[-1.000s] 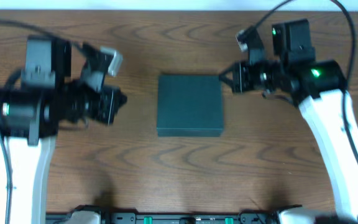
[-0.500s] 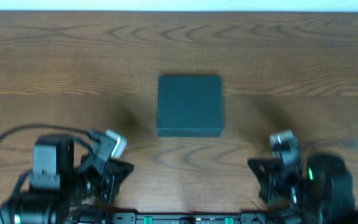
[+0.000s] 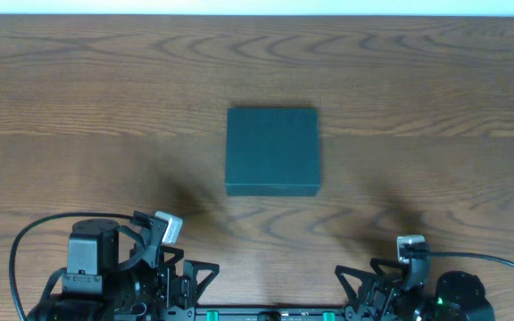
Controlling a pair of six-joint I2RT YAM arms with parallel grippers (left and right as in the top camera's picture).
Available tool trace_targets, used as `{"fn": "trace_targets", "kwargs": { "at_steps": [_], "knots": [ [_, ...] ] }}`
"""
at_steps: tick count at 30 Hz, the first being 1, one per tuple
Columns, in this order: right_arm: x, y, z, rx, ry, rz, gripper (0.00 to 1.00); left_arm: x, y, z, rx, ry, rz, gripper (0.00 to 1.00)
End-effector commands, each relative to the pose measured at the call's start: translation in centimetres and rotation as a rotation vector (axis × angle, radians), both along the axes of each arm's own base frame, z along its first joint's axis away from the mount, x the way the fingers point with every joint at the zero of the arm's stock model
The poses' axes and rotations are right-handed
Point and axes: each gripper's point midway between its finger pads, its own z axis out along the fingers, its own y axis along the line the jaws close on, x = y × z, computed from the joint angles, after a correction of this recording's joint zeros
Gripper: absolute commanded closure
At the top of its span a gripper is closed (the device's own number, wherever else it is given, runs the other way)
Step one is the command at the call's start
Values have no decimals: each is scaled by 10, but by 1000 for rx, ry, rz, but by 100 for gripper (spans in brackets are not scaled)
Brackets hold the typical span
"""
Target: Pack container
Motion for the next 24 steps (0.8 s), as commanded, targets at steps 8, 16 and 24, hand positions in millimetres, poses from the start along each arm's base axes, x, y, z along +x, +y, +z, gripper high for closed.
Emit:
{"fn": "trace_targets", "kwargs": {
  "at_steps": [8,16,24],
  "knots": [
    [-7,1,-10,48,101,-33,1,21,51,-27,295,-15,204,5],
    [-7,1,-10,48,101,-33,1,33,55,-2,279,-231,253,5],
    [-7,1,-10,47,100,-32,1,64,100,31,382,-605,528,5]
  ]
}}
